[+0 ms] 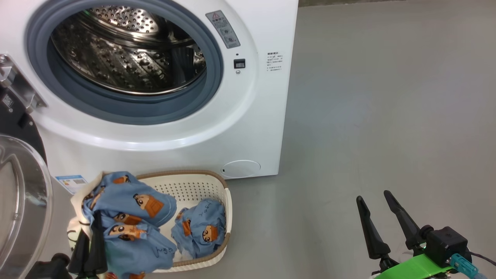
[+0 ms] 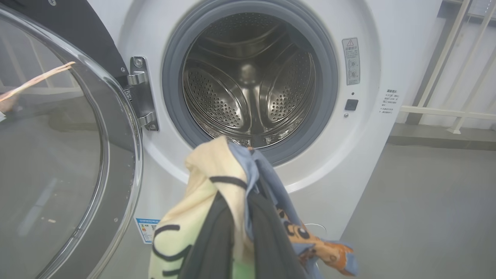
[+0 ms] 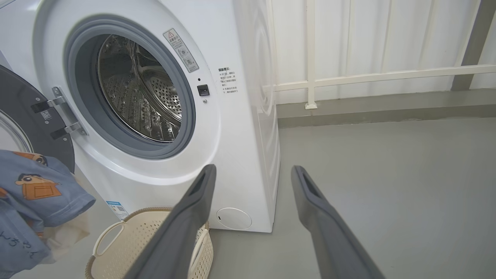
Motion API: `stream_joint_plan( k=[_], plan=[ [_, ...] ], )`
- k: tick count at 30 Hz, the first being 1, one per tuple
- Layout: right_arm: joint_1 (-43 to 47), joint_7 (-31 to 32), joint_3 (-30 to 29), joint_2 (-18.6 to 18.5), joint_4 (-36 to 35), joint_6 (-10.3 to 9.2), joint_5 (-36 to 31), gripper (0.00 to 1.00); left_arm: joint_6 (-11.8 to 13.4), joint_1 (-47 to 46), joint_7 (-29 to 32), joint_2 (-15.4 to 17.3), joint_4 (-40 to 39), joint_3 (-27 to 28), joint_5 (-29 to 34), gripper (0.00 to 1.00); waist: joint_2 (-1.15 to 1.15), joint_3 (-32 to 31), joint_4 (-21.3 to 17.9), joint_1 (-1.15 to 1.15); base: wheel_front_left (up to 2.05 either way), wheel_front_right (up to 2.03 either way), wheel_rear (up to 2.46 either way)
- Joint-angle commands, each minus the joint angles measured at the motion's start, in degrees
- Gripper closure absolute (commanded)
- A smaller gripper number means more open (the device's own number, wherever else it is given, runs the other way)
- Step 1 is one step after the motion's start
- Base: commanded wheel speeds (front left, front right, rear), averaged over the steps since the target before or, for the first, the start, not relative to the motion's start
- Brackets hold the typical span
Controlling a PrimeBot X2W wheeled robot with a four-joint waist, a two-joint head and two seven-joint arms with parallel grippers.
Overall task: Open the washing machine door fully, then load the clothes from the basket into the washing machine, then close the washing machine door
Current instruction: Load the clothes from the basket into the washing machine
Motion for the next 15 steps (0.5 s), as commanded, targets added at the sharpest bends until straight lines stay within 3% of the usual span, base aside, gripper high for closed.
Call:
stream_joint_plan(
  k=[1,15],
  plan=[
    [0.2,-0.3,1.2,0.0,-1.5,0.09,-0.1,0.0,0.0,-2.5,-0.4,0.4,-0.7,1.7,-0.1,1.0,0.0,0.5,0.0,0.0,0.0,0.0,0.0],
    [-2.1,-0.3,1.4,-0.4,-2.1,0.09,-0.1,0.0,-1.8,-14.2,-0.4,1.5,7.2,1.3,-0.8,1.0,0.0,7.5,-1.3,0.0,0.0,0.0,0.0]
  ],
)
